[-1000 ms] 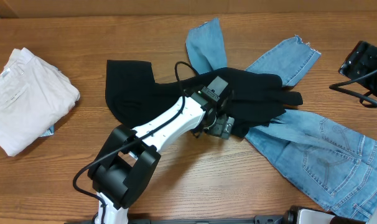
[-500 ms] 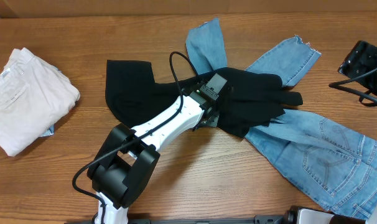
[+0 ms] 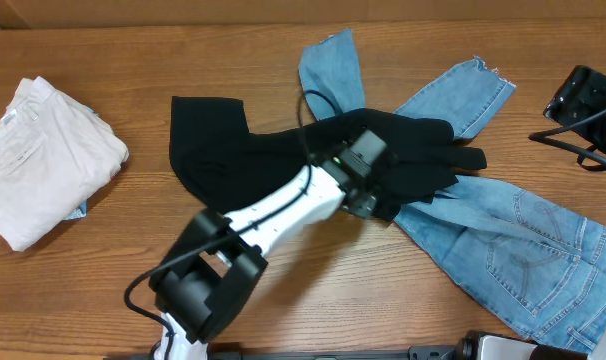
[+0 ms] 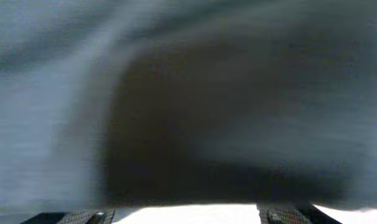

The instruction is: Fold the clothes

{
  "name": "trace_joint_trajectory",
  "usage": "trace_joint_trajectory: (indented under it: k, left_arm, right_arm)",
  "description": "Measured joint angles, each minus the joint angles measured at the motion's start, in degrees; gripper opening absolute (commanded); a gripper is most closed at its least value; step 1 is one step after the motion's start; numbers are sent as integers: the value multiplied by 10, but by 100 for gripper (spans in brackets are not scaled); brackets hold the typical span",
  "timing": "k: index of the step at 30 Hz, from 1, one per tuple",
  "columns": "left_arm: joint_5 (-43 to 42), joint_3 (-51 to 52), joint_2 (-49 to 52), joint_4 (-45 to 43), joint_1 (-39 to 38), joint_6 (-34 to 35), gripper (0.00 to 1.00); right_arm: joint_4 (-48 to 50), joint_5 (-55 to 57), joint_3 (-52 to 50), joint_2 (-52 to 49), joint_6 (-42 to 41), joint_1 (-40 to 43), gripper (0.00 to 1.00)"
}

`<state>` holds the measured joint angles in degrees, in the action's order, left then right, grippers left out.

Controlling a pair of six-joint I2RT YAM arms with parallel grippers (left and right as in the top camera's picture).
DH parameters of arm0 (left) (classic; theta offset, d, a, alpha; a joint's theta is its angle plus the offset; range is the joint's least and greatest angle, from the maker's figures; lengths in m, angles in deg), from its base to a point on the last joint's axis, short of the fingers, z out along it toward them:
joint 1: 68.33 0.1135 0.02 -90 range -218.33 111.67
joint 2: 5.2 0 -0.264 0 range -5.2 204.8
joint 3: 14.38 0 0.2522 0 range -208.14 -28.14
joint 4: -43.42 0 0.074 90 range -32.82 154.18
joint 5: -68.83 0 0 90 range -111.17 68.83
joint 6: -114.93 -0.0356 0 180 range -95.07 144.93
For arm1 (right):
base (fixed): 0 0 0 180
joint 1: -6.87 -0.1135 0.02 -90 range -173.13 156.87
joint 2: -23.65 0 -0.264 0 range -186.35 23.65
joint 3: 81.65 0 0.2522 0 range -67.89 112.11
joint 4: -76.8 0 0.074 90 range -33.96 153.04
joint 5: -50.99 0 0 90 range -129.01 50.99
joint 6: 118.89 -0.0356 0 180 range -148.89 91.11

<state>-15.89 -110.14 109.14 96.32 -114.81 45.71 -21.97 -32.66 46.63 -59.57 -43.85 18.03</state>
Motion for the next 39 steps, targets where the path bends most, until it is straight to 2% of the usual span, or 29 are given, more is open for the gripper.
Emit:
trace_joint_trajectory:
  k: [7,13,14,17,20,27,30,33,34,38,39]
  left_arm:
    - [-34,0,-1,-39,-28,35,73]
    - [-19,0,-1,-96,-28,66,71]
    - [-15,0,-1,-101,-28,68,66]
    - [4,0,-1,-104,-28,75,42]
    - [15,0,-1,-100,-28,80,5]
    - [24,0,-5,-59,-28,80,4]
    - [28,-2,-39,-11,-21,73,4]
    - [35,-20,-114,48,9,53,4]
    - [39,-31,-138,65,23,47,4]
    - [71,-90,-286,136,165,16,4]
    - [86,-96,-326,155,223,11,4]
  right_arm:
    - [1,0,0,0,0,0,74]
    - [1,0,0,0,0,0,74]
    - [1,0,0,0,0,0,74]
    - [1,0,0,0,0,0,74]
    - [1,0,0,0,0,0,75]
    - [2,0,0,0,0,0,76]
    - [2,0,0,0,0,0,77]
    - [0,-1,0,-4,0,0,78]
    - [-2,-4,0,-7,0,0,79]
    - [-2,-31,0,-32,5,0,79]
    - [-3,-40,0,-41,9,0,79]
